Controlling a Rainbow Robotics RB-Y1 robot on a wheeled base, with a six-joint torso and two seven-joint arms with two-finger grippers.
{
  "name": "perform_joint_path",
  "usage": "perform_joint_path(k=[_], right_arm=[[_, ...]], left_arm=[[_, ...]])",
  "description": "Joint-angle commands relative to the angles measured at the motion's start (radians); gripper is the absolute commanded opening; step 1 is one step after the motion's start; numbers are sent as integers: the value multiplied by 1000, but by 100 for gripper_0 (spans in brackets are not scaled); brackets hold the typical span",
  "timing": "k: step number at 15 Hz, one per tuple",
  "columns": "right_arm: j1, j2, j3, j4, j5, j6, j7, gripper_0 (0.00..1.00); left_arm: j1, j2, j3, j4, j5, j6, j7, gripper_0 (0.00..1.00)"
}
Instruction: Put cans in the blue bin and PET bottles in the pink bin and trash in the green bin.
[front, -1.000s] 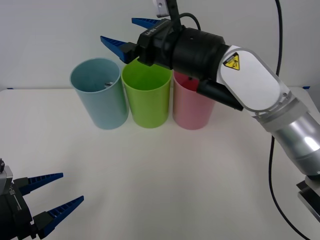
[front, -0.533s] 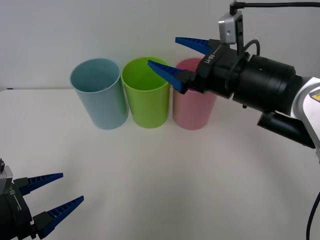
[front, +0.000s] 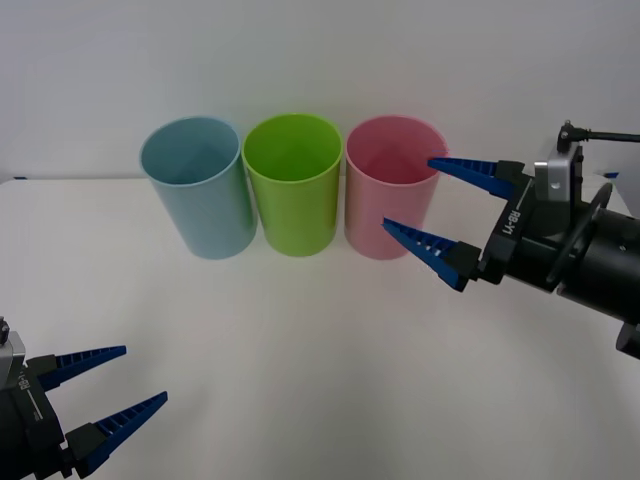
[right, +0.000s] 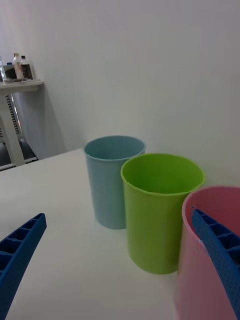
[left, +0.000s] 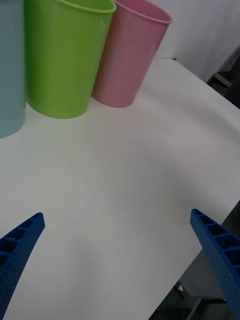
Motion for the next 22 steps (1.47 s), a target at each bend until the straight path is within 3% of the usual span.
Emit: perform_joint_path(k=[1, 6, 10, 17, 22], right_arm=[[84, 0, -78, 0, -36, -74, 69, 100], [204, 0, -198, -1, -56, -194, 103, 100], [258, 0, -219, -1, -33, -205, 181, 100], [313, 0, -304, -1, 9, -334, 255, 100], [320, 0, -294, 0, 43, -350, 261, 100]], left_arm=[[0, 0, 0, 0, 0, 0, 0, 100], [0, 0, 0, 0, 0, 0, 0, 100], [0, 0, 0, 0, 0, 0, 0, 100], [0, 0, 0, 0, 0, 0, 0, 100], [0, 0, 0, 0, 0, 0, 0, 100]])
